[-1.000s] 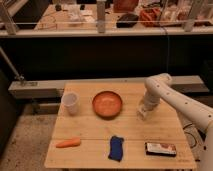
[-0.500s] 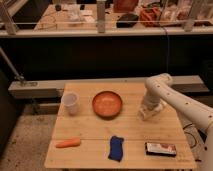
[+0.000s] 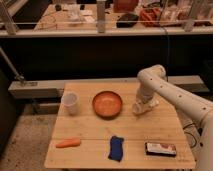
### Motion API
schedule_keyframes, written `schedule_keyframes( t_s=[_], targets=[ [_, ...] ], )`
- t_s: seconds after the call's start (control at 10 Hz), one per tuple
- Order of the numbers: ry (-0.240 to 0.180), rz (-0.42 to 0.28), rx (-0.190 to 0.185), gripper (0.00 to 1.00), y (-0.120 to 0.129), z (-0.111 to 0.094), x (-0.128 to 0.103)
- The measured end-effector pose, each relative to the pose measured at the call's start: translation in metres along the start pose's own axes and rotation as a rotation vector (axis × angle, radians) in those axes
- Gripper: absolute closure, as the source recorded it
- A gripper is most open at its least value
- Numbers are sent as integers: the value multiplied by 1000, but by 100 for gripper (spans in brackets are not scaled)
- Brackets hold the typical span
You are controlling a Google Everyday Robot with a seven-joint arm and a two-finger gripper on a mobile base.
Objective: Place the bottle in the ceramic bowl
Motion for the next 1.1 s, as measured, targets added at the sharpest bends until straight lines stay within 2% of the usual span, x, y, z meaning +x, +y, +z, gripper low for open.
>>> schedule_keyframes(
  t_s=[0.4, 0.5, 0.6, 0.8, 0.9, 1.1],
  targets=[
    [7, -45, 0, 100, -37, -12, -59],
    [4, -41, -1, 93, -38, -12, -65],
    [2, -42, 0, 90, -37, -13, -64],
    [-5, -39, 2, 99, -27, -14, -45],
    [-11, -32, 5, 99, -26, -14, -37],
    [-22, -15, 9, 82, -30, -16, -40]
  ],
)
